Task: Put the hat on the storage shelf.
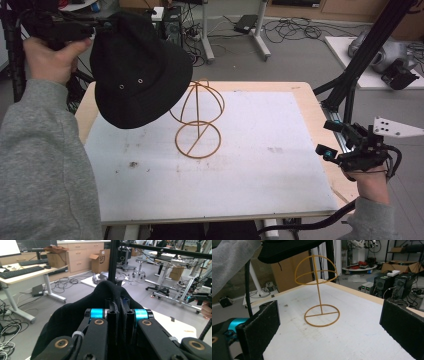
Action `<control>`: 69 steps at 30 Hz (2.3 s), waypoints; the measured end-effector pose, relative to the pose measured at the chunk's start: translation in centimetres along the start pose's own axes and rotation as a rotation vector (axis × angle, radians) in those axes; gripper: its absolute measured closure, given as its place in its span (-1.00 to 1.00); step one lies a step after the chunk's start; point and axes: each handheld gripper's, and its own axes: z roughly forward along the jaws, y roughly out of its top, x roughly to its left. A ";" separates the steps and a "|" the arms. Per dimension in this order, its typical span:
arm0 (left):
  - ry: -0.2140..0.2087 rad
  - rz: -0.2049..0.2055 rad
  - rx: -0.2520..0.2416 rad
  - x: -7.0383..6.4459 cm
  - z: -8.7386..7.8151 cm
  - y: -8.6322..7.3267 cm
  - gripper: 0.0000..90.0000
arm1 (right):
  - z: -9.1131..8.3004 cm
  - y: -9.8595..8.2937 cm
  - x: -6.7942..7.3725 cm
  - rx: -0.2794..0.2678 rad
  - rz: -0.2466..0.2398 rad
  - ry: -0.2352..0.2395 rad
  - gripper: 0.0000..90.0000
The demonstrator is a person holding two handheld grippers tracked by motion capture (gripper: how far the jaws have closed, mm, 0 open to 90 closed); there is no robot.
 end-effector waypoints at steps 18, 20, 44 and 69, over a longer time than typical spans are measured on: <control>-0.092 0.034 0.042 -3.0 5.9 0.5 0.91 | -0.4 0.1 0.0 -0.009 -0.009 0.000 -0.95; -0.104 0.027 0.038 -3.2 6.5 0.4 0.91 | -0.4 0.1 0.0 -0.009 -0.011 -0.001 -0.95; -0.195 0.053 0.098 -5.9 13.7 -0.8 0.91 | -0.8 0.4 0.3 -0.018 -0.023 -0.003 -0.95; -0.227 0.042 0.204 -5.7 16.4 -6.4 0.91 | -0.1 0.3 0.2 0.001 -0.026 0.010 -0.95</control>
